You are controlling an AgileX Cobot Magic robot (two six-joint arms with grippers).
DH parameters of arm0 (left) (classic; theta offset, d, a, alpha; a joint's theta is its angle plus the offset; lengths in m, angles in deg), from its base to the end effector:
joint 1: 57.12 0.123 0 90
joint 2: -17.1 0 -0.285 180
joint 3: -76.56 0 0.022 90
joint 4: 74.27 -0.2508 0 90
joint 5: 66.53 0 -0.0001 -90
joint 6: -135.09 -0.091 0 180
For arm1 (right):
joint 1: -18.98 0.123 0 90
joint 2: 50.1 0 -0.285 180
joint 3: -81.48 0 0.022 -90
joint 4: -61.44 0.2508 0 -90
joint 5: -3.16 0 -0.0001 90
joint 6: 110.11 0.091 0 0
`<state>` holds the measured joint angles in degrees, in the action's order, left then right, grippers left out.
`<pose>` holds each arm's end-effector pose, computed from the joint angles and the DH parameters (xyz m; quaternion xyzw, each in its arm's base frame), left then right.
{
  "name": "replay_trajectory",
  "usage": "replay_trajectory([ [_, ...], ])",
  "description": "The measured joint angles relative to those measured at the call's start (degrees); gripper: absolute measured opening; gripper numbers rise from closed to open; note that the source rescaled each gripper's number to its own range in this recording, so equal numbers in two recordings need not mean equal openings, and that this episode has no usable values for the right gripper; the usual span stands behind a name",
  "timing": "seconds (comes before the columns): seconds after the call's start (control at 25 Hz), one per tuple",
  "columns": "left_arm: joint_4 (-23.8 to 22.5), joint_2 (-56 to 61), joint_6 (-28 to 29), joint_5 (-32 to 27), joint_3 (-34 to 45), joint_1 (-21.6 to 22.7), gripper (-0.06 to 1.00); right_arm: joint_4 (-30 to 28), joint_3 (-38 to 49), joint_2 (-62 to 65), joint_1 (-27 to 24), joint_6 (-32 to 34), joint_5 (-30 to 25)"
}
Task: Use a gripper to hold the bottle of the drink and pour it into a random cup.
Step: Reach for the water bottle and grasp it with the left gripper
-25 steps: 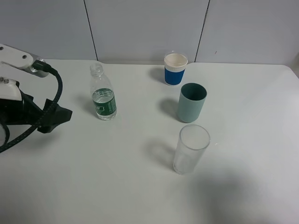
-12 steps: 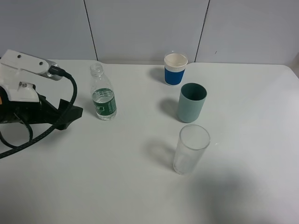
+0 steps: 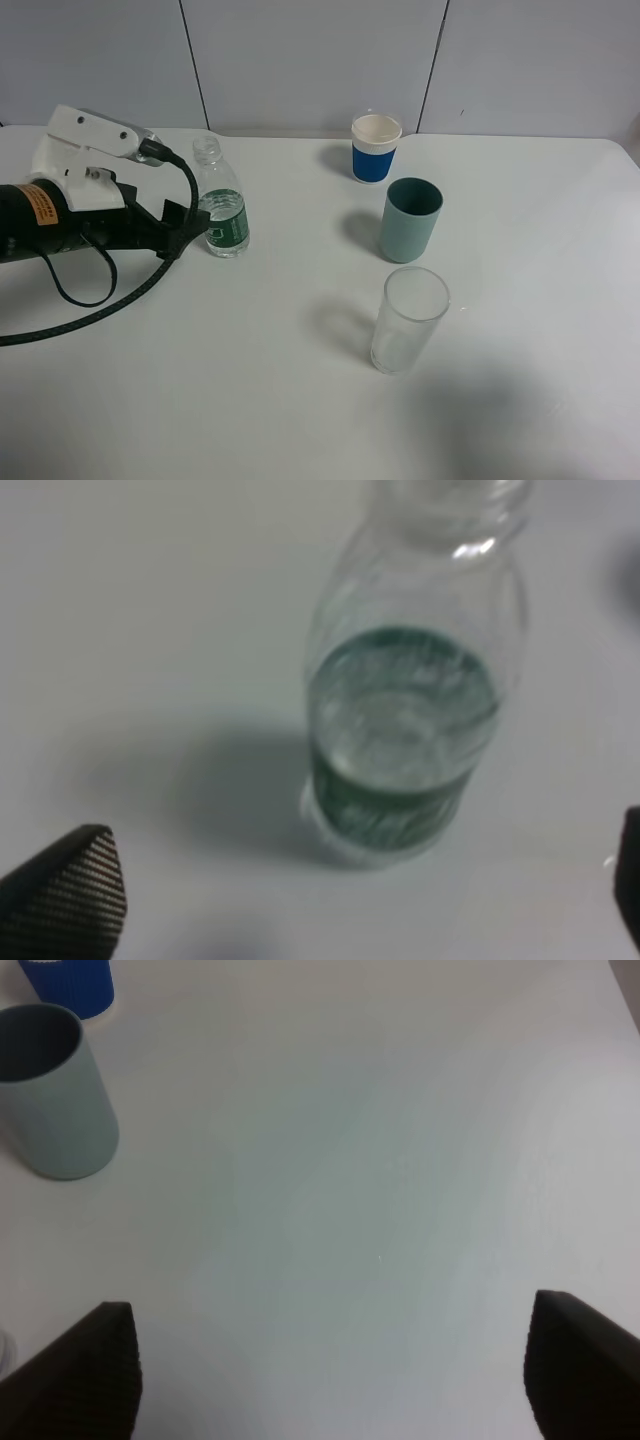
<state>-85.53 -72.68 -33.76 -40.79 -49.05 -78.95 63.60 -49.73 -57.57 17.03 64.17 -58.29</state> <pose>0.2226 -0.0975 0.1737 0.1769 0.8421 -0.1363 0.4908 -0.0057 0.0032 0.2753 -0.0290 0.8552 -0.0158 0.5172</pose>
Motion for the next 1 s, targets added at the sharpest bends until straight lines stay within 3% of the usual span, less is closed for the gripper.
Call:
replay_trajectory([
  [0.2, -5.6, -5.6, 3.5, 8.8, -0.1, 0.1, 1.0, 0.0, 0.0, 0.0, 0.0, 0.0, 0.0],
  [0.68, -6.4, -18.6, 3.9, 24.7, -0.1, 1.8, 1.0, 0.0, 0.0, 0.0, 0.0, 0.0, 0.0],
  [1.0, -7.7, -23.8, 3.9, 27.2, -3.3, 2.3, 1.0, 0.0, 0.0, 0.0, 0.0, 0.0, 0.0],
])
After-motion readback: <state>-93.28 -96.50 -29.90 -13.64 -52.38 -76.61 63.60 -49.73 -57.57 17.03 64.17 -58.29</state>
